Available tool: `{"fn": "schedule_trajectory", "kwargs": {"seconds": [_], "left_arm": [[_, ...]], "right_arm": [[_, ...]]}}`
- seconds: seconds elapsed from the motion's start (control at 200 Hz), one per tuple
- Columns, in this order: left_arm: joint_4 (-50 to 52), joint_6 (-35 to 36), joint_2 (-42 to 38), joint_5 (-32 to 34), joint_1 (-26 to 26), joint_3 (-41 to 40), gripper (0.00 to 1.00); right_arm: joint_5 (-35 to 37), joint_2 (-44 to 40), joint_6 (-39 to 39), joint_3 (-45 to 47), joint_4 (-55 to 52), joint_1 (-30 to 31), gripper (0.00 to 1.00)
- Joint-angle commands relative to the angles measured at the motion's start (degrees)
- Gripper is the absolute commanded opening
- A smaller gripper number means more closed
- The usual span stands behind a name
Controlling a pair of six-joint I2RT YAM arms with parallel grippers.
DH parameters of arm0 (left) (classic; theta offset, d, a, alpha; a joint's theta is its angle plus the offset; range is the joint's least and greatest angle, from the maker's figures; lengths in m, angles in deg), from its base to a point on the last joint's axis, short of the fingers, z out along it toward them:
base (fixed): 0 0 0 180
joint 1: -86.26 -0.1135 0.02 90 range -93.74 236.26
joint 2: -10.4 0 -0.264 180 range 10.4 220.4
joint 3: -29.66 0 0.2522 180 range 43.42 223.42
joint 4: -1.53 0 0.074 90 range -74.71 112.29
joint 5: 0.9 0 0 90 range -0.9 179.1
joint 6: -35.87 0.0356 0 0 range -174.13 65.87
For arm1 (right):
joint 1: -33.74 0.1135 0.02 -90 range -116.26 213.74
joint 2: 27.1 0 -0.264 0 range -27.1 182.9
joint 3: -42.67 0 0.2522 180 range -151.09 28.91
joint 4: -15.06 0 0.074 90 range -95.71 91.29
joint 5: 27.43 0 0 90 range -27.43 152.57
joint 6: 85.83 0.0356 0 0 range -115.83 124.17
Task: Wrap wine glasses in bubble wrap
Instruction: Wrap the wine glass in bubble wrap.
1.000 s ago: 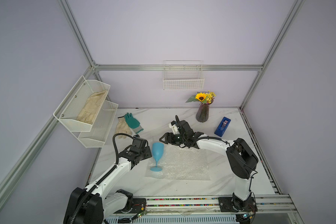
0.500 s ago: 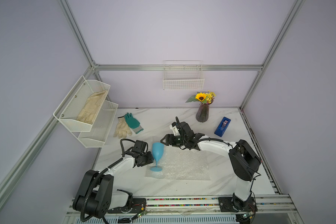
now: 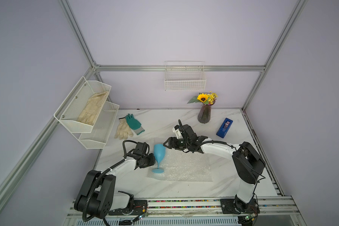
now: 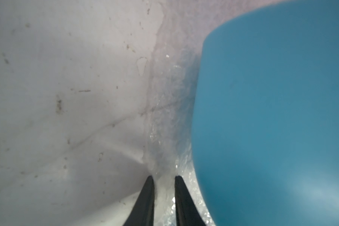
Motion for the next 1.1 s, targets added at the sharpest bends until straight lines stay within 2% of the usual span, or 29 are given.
{"fn": "schedule_trajectory", "kwargs": {"seconds": [0.0,0.155,0.32,0.7,1.095], "left_arm": [[-2.3,1.0,-3.1,-4.1,-0.3,-1.6,0.13],[-2.6,0.6,-6.0,-6.4,0.1,-0.6,0.04],[-2.5,-0.8,-8.1,-7.3,1.5,0.5,0.0],[-2.4,-5.5,-9.2,-5.7,8.7,6.3,0.0],[-2.3,-10.5,-7.7,-5.0,13.8,12.6,0.0]], "right_arm": [[-0.6,-3.0,1.2,1.5,1.3,-0.2,0.72],[-1.2,-4.5,3.1,4.9,4.3,-0.9,0.69],[-1.2,-5.3,3.6,7.6,7.1,-1.7,0.69],[-0.7,-9.5,4.1,14.3,7.6,-5.7,0.68],[-4.0,-14.1,5.0,17.2,7.9,-7.2,0.68]]}}
